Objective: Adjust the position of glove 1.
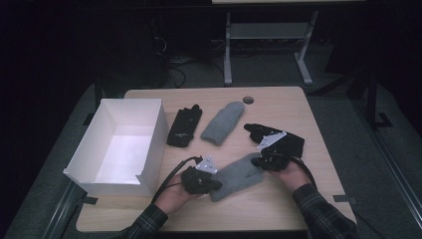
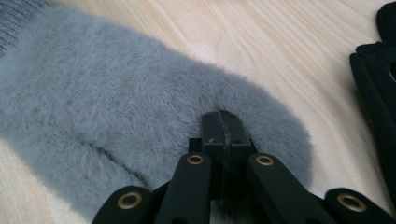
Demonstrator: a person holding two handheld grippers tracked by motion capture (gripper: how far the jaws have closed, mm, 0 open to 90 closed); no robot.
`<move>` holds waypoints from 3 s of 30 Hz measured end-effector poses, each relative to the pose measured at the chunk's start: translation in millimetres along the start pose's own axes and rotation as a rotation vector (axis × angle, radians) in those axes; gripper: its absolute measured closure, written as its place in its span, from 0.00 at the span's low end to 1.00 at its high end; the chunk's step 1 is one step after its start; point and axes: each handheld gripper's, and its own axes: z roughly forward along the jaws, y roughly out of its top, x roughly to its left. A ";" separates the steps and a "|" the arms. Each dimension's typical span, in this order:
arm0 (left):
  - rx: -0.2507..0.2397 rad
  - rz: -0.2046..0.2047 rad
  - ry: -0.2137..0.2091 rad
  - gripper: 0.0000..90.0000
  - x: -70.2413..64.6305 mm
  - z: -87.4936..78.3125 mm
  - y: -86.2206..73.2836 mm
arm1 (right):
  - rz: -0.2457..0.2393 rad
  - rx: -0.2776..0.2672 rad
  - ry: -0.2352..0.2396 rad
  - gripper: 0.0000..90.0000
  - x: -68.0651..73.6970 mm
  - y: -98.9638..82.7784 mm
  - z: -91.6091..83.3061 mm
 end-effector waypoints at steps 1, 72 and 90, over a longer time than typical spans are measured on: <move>-0.010 -0.004 -0.006 0.99 0.7 -1.0 0.0 | -0.004 0.002 -0.001 1.00 0.7 0.0 -0.4; -0.127 -0.211 0.254 0.97 150.0 -1.9 58.5 | 0.139 -0.095 -0.076 0.33 -6.3 -85.5 -57.0; -0.162 -0.057 0.278 0.97 79.3 -37.2 49.4 | 0.084 -0.150 0.075 0.84 18.9 -52.3 -55.5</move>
